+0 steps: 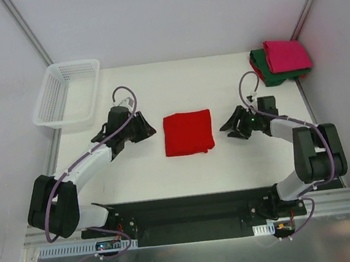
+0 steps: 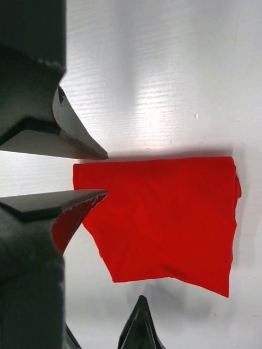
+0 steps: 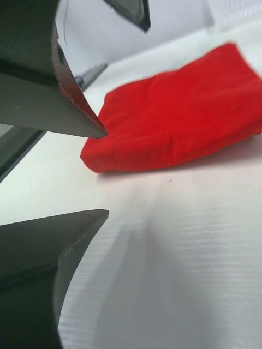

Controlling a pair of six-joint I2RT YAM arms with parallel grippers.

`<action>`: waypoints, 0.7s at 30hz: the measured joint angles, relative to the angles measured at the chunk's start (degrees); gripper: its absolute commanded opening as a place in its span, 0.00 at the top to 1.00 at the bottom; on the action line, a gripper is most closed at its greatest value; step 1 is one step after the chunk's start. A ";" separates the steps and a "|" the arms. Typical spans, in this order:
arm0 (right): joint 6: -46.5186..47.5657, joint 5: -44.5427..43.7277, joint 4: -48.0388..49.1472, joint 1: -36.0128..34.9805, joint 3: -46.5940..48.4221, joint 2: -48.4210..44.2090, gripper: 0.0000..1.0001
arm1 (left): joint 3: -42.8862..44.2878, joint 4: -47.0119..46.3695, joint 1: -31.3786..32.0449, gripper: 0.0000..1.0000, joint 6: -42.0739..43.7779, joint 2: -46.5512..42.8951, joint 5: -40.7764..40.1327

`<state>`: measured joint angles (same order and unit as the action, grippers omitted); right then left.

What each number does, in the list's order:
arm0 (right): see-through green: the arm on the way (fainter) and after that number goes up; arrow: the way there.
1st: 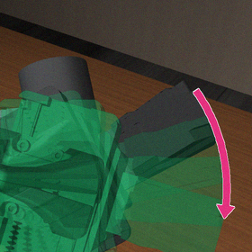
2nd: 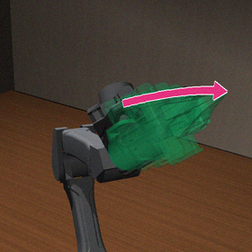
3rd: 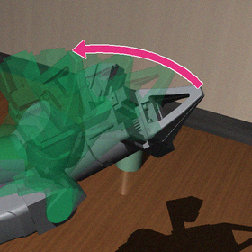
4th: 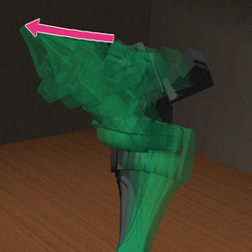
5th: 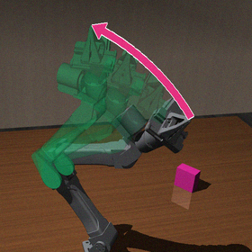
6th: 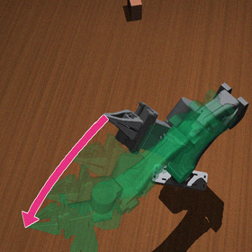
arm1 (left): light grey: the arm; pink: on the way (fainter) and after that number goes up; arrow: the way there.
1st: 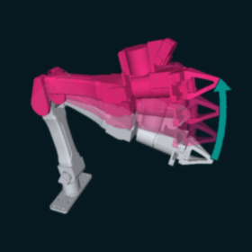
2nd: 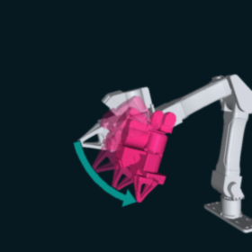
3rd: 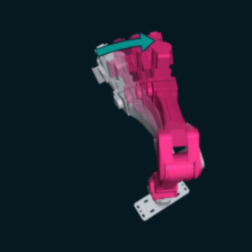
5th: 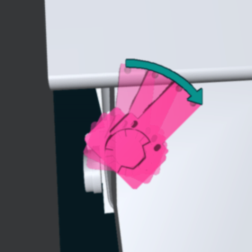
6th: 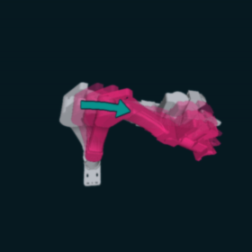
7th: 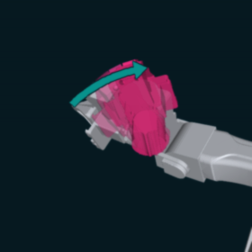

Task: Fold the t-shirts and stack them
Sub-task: Smooth out wrinkles on the folded tshirt

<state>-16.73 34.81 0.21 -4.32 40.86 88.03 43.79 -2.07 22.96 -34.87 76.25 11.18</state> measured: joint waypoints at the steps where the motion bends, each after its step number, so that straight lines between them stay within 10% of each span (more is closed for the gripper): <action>1: -1.25 1.73 2.03 1.05 -0.85 0.11 0.41 | 0.00 0.02 -0.42 0.47 0.07 -0.07 0.35; 5: -8.55 9.51 16.50 5.09 -5.14 4.04 0.41 | -0.07 0.24 -2.60 0.01 0.26 -0.15 1.68; 21: -19.26 16.48 36.09 5.66 -8.41 12.94 0.41 | -0.44 -1.57 -4.28 0.01 0.13 3.82 5.20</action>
<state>-35.99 51.29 36.29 1.34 32.45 100.97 43.35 -3.64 18.68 -34.74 80.07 16.38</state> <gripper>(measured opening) 0.587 0.992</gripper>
